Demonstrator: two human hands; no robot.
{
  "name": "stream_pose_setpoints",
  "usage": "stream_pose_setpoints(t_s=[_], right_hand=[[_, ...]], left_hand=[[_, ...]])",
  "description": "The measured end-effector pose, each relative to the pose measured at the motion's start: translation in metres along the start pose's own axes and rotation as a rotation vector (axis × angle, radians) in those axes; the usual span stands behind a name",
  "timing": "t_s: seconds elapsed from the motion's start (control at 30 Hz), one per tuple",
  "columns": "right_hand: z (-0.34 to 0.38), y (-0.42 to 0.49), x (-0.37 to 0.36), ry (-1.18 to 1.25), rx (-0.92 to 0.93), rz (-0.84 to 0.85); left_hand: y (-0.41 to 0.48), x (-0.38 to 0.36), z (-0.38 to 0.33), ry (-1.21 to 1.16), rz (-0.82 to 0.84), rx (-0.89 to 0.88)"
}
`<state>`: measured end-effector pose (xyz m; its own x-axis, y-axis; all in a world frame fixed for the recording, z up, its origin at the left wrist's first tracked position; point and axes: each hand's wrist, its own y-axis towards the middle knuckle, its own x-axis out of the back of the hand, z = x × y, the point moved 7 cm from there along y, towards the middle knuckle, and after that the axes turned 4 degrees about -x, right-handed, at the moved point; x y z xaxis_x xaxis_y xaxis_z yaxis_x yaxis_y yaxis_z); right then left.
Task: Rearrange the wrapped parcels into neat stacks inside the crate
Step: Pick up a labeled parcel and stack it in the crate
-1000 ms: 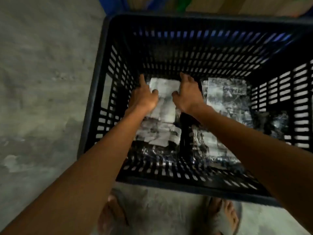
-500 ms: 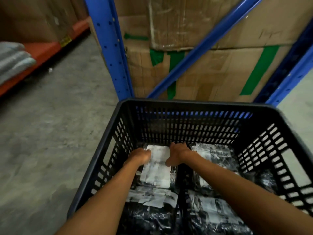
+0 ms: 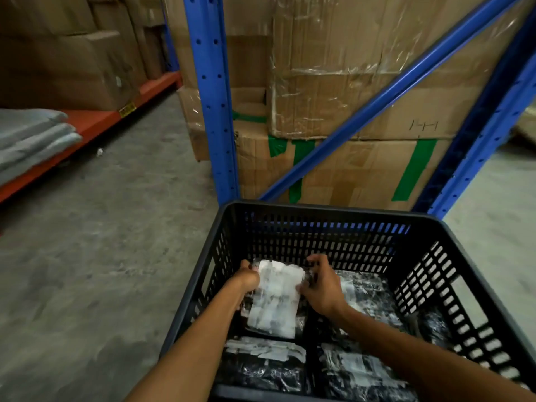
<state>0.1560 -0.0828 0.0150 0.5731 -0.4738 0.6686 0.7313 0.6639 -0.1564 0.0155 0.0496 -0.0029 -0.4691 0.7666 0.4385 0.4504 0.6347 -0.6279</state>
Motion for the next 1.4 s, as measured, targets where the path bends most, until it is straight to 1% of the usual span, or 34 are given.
stream_pose_setpoints(t_s=[0.07,0.17,0.27,0.3,0.37,0.43,0.5,0.57,0.67,0.73,0.8,0.87,0.93,0.97,1.0,1.03,1.1,1.17,1.23,1.27,1.4], right_hand=[[0.002,0.002,0.014,0.071,-0.041,-0.014],[0.013,0.014,0.036,0.167,-0.036,0.003],[0.026,0.04,0.063,0.147,-0.089,0.034],[0.029,0.048,0.069,0.12,-0.121,0.068],[0.032,0.056,0.073,0.117,-0.208,0.19],[0.033,0.048,0.076,0.195,-0.324,0.309],[0.03,0.036,0.077,0.288,-0.409,0.429],[0.023,0.032,0.075,0.414,-0.445,0.492],[0.008,0.027,0.071,0.571,-0.549,0.54],[0.007,0.02,0.069,0.528,-0.552,0.637],[0.011,0.009,0.068,0.36,-0.475,0.723],[0.022,-0.003,0.066,0.126,-0.323,0.747],[0.034,-0.013,0.056,-0.105,-0.125,0.749],[0.042,-0.02,0.051,-0.163,-0.032,0.743],[0.043,-0.02,0.042,-0.167,0.021,0.726],[0.042,-0.022,0.033,-0.137,0.026,0.717],[0.03,-0.022,0.014,-0.072,-0.032,0.688],[0.015,-0.018,-0.002,0.031,-0.139,0.605],[0.001,-0.017,-0.016,0.184,-0.264,0.541],[-0.003,-0.016,-0.021,0.206,-0.295,0.513],[-0.015,-0.008,-0.032,0.069,-0.36,0.445]], left_hand=[[-0.009,0.004,-0.011,0.016,0.003,-0.019],[-0.021,0.009,-0.027,0.025,-0.004,-0.064],[-0.034,0.014,-0.041,-0.052,0.008,-0.097],[-0.037,0.016,-0.044,-0.089,0.019,-0.091],[-0.044,0.024,-0.049,-0.159,0.005,-0.079],[-0.05,0.031,-0.051,-0.28,-0.017,-0.089],[-0.052,0.035,-0.054,-0.421,-0.011,-0.138],[-0.052,0.037,-0.053,-0.517,-0.001,-0.176],[-0.052,0.037,-0.043,-0.608,0.004,-0.196],[-0.053,0.038,-0.037,-0.625,-0.025,-0.206],[-0.054,0.04,-0.032,-0.59,-0.051,-0.197],[-0.056,0.041,-0.032,-0.483,-0.078,-0.201],[-0.056,0.046,-0.032,-0.302,-0.163,-0.205],[-0.056,0.047,-0.032,-0.204,-0.207,-0.205],[-0.054,0.046,-0.032,-0.112,-0.239,-0.206],[-0.05,0.045,-0.03,-0.043,-0.264,-0.194],[-0.048,0.04,-0.029,0.025,-0.282,-0.164],[-0.045,0.039,-0.032,0.071,-0.3,-0.155],[-0.04,0.038,-0.035,0.135,-0.306,-0.159],[-0.037,0.038,-0.036,0.18,-0.296,-0.153],[-0.013,0.023,-0.023,0.368,-0.178,-0.118]])
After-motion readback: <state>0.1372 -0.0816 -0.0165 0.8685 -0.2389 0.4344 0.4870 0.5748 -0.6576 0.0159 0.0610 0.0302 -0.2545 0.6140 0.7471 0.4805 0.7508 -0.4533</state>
